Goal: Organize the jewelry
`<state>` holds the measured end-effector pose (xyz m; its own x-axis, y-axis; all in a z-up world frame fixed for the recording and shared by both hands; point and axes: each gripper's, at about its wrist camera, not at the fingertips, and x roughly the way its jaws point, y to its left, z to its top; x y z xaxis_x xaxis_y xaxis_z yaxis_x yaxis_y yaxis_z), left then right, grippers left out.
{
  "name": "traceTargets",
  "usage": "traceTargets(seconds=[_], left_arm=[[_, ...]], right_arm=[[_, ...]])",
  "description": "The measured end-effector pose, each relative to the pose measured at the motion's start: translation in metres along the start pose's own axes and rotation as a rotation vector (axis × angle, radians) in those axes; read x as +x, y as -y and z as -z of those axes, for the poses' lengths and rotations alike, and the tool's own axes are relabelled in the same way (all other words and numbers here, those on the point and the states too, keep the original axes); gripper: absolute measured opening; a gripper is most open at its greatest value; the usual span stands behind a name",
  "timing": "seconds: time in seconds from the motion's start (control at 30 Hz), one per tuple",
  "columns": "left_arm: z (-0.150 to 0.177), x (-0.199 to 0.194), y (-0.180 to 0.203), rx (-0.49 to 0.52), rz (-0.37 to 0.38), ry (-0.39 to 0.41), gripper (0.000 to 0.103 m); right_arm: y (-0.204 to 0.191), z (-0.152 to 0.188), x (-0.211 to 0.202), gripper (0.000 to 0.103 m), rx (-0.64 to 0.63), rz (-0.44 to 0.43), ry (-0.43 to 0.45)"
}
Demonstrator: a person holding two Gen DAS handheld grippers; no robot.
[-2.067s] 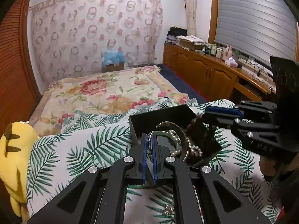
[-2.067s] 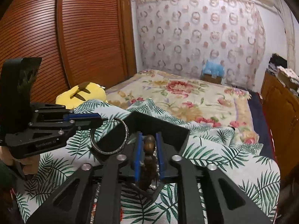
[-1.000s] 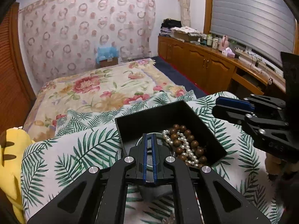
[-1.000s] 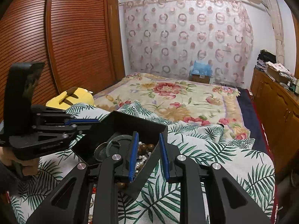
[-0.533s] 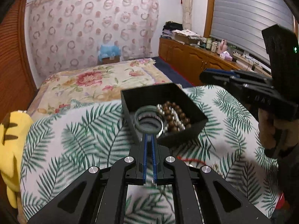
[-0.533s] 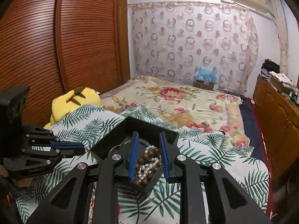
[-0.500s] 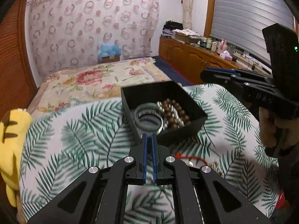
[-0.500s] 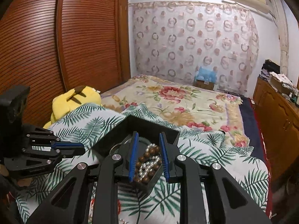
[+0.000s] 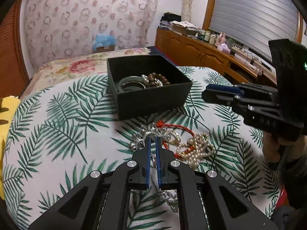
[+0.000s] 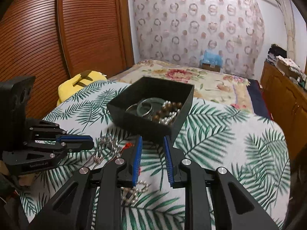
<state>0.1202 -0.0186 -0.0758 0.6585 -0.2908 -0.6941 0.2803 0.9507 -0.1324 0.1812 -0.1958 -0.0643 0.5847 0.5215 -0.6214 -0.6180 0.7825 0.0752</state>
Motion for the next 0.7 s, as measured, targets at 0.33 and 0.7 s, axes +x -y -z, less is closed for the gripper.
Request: traceTargets(seconds=[0.33,0.7], left_arm=[[0.009,0.009,0.013,0.016,-0.01,-0.025,0.017],[0.014,0.023,0.019,0.044,-0.075,-0.068,0.017]], right_arm=[[-0.003,0.013,0.014,0.025,-0.002,-0.021,-0.013],[-0.008,0.012,0.012,0.025,-0.033,-0.019,-0.009]])
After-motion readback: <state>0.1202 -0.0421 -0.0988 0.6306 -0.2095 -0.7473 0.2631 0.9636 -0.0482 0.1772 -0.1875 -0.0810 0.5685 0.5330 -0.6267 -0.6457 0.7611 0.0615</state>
